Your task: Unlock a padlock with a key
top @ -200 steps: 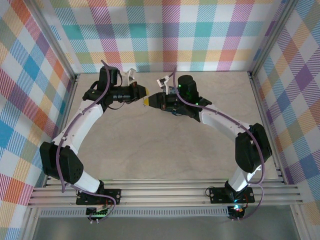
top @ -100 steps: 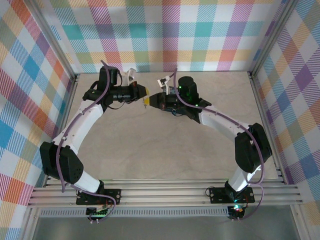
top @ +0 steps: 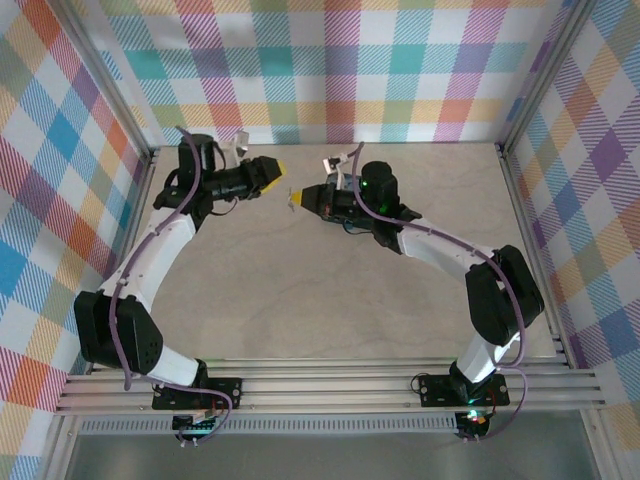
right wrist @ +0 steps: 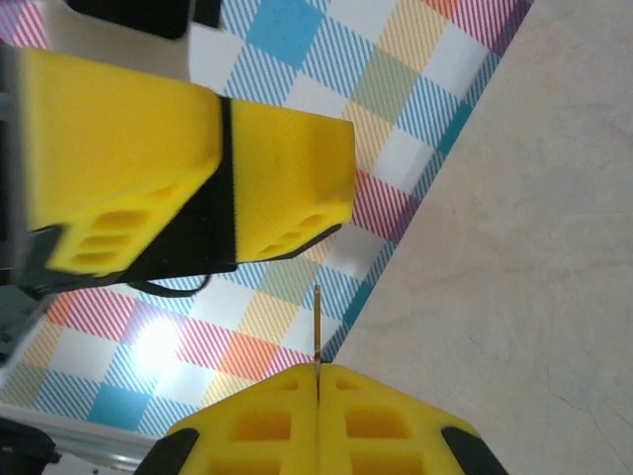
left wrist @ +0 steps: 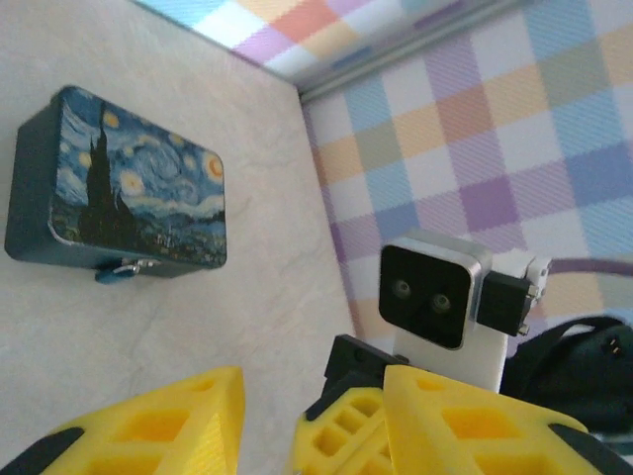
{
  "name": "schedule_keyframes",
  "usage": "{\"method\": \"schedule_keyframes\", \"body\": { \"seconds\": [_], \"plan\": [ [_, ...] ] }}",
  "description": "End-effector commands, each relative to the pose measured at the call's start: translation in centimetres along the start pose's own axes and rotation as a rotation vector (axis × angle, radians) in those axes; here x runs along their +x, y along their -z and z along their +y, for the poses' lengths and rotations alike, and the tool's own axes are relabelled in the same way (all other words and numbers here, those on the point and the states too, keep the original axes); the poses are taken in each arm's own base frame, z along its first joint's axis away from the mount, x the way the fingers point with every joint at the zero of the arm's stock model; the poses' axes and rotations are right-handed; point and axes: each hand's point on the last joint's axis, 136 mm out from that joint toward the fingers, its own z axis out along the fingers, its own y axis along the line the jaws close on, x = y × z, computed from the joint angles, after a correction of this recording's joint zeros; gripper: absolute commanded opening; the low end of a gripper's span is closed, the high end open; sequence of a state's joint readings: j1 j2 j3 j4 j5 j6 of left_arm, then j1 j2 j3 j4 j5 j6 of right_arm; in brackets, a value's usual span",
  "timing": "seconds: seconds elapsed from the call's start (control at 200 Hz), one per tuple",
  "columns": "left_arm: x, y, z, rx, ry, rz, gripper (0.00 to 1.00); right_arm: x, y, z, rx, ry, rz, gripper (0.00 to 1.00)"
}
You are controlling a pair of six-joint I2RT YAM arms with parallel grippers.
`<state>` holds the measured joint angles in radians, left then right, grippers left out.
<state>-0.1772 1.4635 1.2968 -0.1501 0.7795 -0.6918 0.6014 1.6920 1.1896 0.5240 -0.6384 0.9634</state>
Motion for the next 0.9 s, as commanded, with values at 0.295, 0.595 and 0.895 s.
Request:
{"method": "schedule_keyframes", "body": {
  "seconds": [0.295,0.595,0.895],
  "plan": [
    [0.4,0.0,-2.2,0.279,0.098,0.006,0.29,-3.1,-0.1,0.6,-0.068,-0.025,-0.106,0.0],
    [1.0,-1.0,-1.4,0.26,0.126,0.019,0.24,-3.4,-0.5,0.6,-0.08,-0.029,-0.108,0.0],
    [1.9,-1.8,-0.8,0.273,0.162,0.05,0.27,-3.3,-0.4,0.5,-0.083,-0.035,-0.103,0.0]
  ]
}}
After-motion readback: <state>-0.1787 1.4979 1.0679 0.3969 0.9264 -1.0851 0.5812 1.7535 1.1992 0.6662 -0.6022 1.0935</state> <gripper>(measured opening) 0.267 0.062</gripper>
